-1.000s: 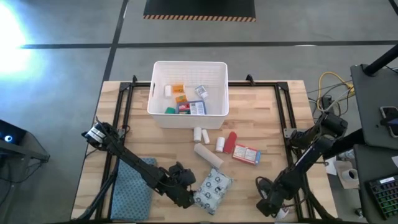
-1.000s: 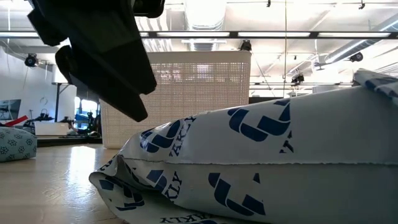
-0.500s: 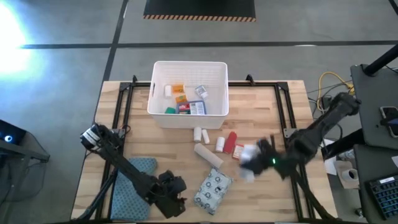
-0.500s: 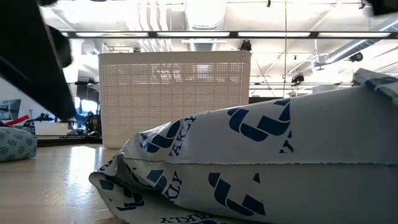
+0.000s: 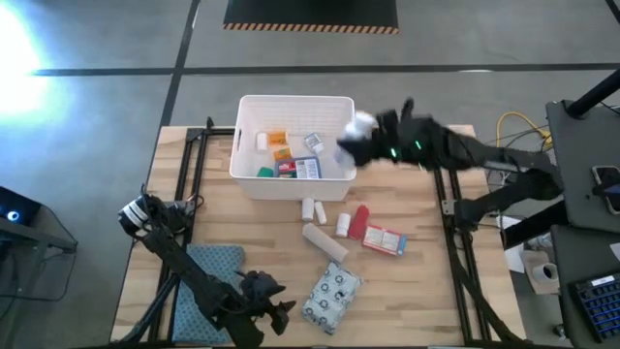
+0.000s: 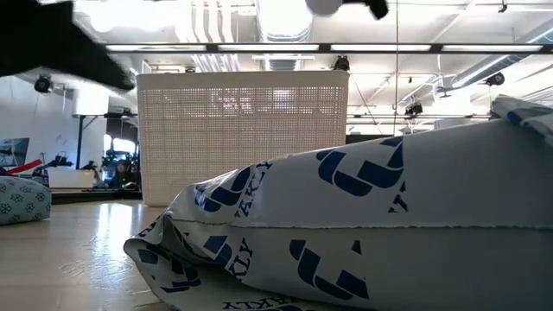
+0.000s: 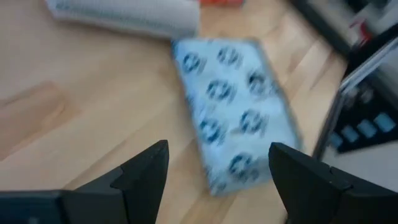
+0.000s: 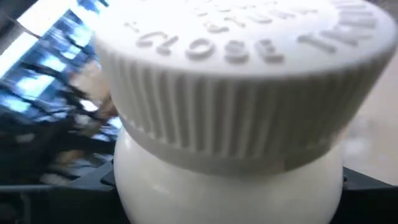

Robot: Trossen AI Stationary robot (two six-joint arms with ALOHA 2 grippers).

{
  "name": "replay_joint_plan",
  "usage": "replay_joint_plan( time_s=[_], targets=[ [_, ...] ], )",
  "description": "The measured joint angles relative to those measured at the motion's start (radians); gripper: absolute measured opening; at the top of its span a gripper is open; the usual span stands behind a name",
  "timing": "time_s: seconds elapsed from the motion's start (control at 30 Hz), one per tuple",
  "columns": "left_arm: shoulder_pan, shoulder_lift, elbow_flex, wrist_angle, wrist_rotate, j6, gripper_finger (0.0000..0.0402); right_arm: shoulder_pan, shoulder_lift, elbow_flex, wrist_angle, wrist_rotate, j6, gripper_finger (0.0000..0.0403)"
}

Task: Pick & place medical supplies in basket/bin
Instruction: Put the white purple pill bottle into the white bin, then put the band aid box into the white bin

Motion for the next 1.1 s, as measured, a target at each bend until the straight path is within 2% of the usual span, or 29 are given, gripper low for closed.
replay_joint_plan(
  time_s=[0.1, 0.3, 0.43, 0.67, 0.83, 1.0, 1.1],
  targets=[
    [0.0, 0.0, 0.0, 0.051, -0.061, -0.001, 0.0255, -0.091, 0.106, 0.107, -0.115, -0.026, -0.113, 0.0263],
    [0.002, 0.0, 0.0, 0.106, -0.156, -0.029, 0.0255, -0.197, 0.345, 0.306, -0.439, -0.1, -0.166, 0.0289],
    [0.002, 0.0, 0.0, 0.105, -0.181, -0.101, 0.0255, -0.166, 0.434, 0.408, -0.472, -0.046, -0.336, 0.0317],
    [0.018, 0.0, 0.001, 0.106, -0.209, -0.131, 0.0255, -0.125, 0.548, 0.579, -0.503, 0.001, -0.581, 0.035],
    [0.053, 0.0, 0.0, 0.105, -0.213, -0.149, 0.0255, -0.129, 0.581, 0.666, -0.598, 0.013, -0.642, 0.0353],
    [0.084, 0.0, 0.0, 0.104, -0.198, -0.156, 0.0255, -0.092, 0.531, 0.673, -0.701, 0.004, -0.726, 0.0352],
    [0.103, -0.001, 0.0, 0.1, -0.135, -0.178, 0.0255, -0.051, 0.482, 0.667, -0.866, -0.047, -0.637, 0.0352]
  ],
)
